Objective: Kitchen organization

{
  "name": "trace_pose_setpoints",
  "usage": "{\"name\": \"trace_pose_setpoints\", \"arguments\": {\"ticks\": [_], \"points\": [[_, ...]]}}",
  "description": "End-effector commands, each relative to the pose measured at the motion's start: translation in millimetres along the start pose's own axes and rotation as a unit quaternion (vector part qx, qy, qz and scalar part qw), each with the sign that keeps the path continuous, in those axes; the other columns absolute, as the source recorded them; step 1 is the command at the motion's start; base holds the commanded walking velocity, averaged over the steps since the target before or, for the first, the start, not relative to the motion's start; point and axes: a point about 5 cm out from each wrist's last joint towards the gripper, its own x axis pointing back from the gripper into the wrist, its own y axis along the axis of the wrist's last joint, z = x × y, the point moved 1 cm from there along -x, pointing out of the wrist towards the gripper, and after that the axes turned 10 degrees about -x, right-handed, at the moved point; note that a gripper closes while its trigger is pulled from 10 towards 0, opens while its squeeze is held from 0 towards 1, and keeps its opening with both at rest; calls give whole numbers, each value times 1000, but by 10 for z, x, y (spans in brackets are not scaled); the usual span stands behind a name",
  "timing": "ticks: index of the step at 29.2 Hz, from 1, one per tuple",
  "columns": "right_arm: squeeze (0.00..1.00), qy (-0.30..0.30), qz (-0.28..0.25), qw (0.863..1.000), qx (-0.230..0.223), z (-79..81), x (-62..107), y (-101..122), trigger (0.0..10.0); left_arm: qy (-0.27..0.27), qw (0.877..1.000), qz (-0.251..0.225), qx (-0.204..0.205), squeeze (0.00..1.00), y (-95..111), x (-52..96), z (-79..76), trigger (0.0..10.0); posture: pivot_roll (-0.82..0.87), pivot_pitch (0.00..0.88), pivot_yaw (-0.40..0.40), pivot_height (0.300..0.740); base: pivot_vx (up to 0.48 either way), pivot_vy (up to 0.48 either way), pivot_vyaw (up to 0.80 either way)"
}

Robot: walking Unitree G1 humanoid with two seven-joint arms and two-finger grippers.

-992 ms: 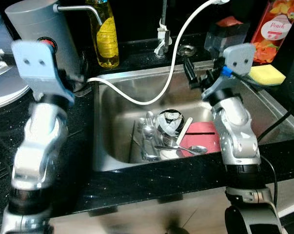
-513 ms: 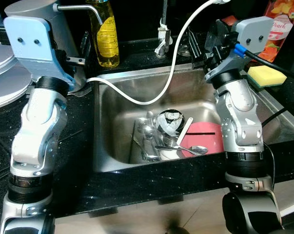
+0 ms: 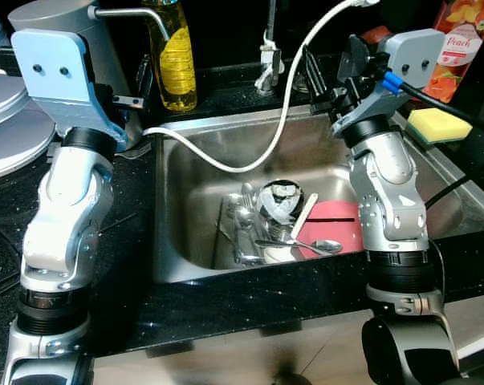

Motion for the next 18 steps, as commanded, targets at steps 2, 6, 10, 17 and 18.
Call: {"name": "trace_pose_setpoints", "arguments": {"ticks": [2, 6, 10, 17, 18], "points": [[0, 0, -2, 1000, -5, 13, -13, 4, 10000, 0, 1000, 10, -4, 0, -39, 18, -3, 10000, -70, 24, 72, 740, 0, 0, 0], [0, 0, -3, 1000, -5, 22, -17, 7, 10000, -1, 1000, 9, -4, 0, -34, 4, -9, 10000, -57, 26, 78, 740, 0, 0, 0], [0, -3, -3, 1000, -6, 12, -1, 0, 10000, -5, 1000, 5, -3, 0, -18, -8, -42, 10000, -42, 25, 78, 740, 0, 0, 0], [0, -3, -4, 1000, -5, 3, -6, 9, 10000, -16, 1000, -2, -3, 0, 1, -13, -144, 10000, -41, 24, 73, 740, 0, 0, 0], [0, -3, -4, 1000, -4, 1, -6, 9, 10000, -16, 1000, -2, -3, 0, 1, -13, -148, 10000, -42, 24, 72, 740, 0, 0, 0]]}}
